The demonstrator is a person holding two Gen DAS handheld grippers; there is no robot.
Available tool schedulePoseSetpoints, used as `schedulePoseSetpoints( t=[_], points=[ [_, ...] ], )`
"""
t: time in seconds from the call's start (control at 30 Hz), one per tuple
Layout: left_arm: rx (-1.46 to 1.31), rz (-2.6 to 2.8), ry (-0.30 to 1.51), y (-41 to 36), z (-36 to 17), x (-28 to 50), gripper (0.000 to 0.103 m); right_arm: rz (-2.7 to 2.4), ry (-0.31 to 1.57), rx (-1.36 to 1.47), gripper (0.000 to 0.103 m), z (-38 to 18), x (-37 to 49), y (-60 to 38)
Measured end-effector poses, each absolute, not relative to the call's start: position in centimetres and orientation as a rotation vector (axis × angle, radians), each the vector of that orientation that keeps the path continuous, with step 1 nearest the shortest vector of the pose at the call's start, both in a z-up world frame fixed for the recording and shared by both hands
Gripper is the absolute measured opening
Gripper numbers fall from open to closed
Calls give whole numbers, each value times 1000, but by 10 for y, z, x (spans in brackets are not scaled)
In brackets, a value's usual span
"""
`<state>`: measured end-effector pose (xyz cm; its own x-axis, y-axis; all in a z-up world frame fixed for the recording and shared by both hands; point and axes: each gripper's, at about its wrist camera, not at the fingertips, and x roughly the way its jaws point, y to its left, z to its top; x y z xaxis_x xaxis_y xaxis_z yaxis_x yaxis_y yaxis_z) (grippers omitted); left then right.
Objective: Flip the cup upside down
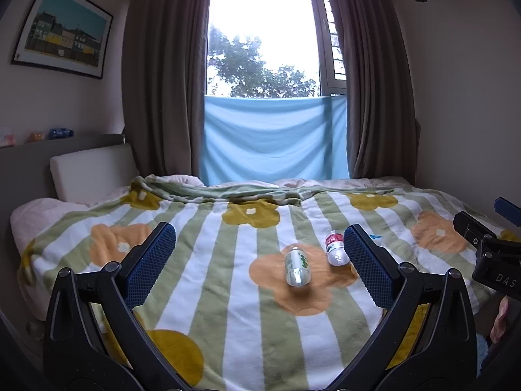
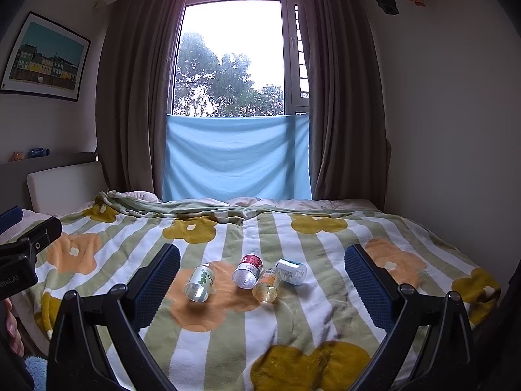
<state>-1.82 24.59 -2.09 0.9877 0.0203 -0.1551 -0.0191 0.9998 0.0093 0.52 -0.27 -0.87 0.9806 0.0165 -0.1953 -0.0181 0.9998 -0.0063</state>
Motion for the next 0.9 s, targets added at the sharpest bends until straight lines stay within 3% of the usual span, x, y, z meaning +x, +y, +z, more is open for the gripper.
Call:
schedulePoseSetpoints(
  t=[0.9],
  points=[
    [-19,-17,180,244,-26,-17,103,16,195,-9,101,-8,4,-1]
  ],
)
